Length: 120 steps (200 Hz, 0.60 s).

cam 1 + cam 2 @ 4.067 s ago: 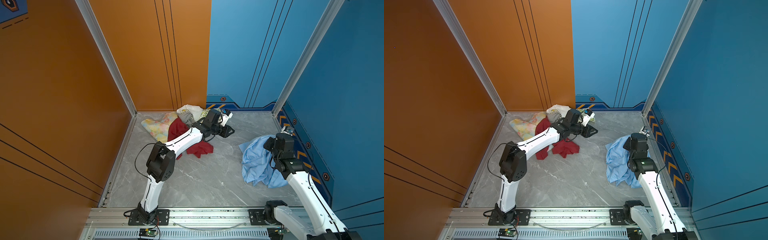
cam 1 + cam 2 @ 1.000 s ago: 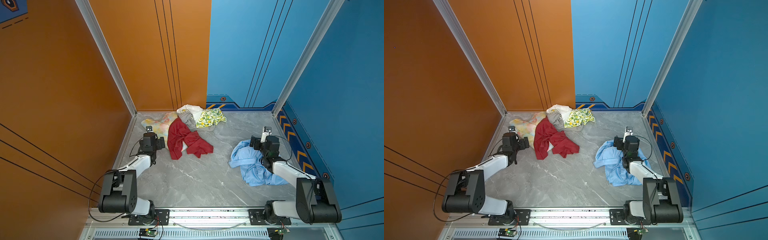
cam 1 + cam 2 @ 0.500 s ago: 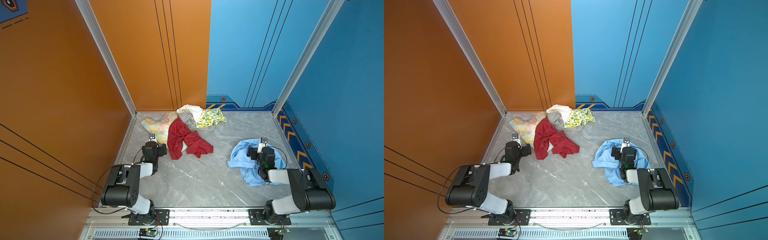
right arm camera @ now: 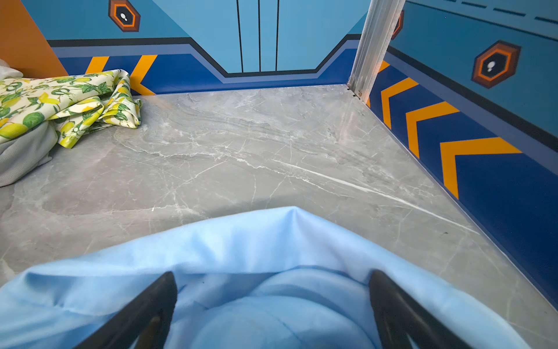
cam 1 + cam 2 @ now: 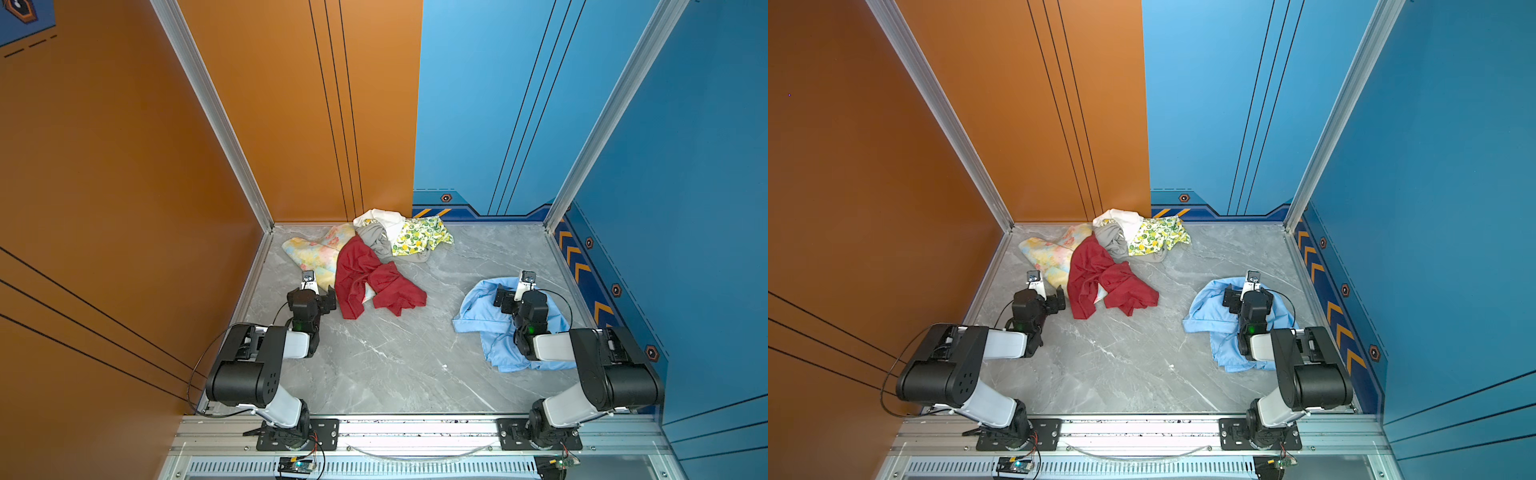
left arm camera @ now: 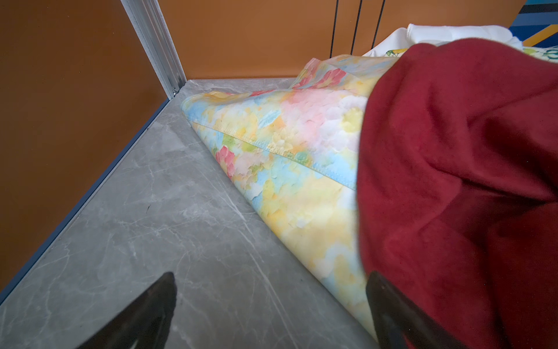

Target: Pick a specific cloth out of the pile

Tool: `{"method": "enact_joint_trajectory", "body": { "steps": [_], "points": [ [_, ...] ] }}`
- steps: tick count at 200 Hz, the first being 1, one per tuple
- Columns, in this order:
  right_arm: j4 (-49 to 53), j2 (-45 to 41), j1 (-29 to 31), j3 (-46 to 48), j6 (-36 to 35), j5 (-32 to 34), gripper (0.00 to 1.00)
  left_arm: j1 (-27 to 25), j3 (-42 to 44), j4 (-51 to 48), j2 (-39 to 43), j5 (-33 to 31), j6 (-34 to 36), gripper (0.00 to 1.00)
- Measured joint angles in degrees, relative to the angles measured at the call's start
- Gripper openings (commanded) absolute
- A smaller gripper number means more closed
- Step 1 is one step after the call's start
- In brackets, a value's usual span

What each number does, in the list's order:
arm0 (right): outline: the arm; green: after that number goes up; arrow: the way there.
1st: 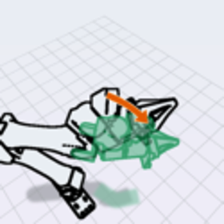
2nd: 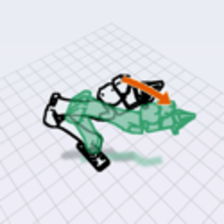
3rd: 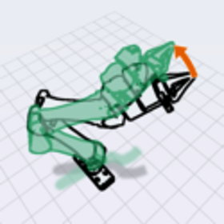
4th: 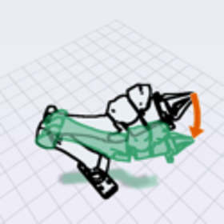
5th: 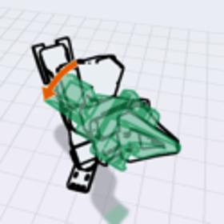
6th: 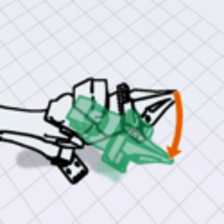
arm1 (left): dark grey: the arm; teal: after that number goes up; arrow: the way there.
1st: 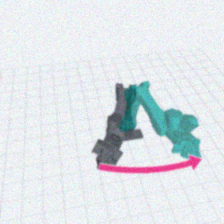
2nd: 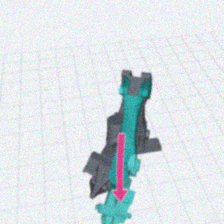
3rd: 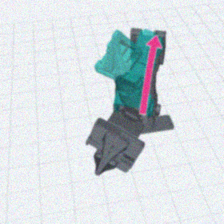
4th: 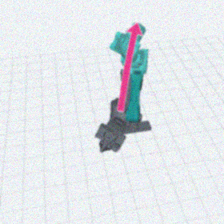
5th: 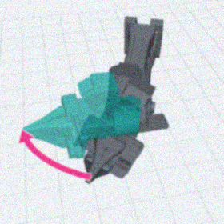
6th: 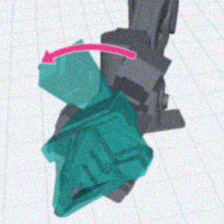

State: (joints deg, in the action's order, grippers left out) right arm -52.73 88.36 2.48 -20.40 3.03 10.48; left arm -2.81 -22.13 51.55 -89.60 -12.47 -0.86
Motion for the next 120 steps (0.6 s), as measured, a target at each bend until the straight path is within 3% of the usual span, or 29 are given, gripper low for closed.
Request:
{"method": "enact_joint_trajectory", "body": {
  "steps": [120],
  "points": [
    [0.0,0.0,0.0,0.0,0.0,0.3,1.0,0.0,0.0,0.5,0.0,0.0,0.0,0.98]
  ]
}}
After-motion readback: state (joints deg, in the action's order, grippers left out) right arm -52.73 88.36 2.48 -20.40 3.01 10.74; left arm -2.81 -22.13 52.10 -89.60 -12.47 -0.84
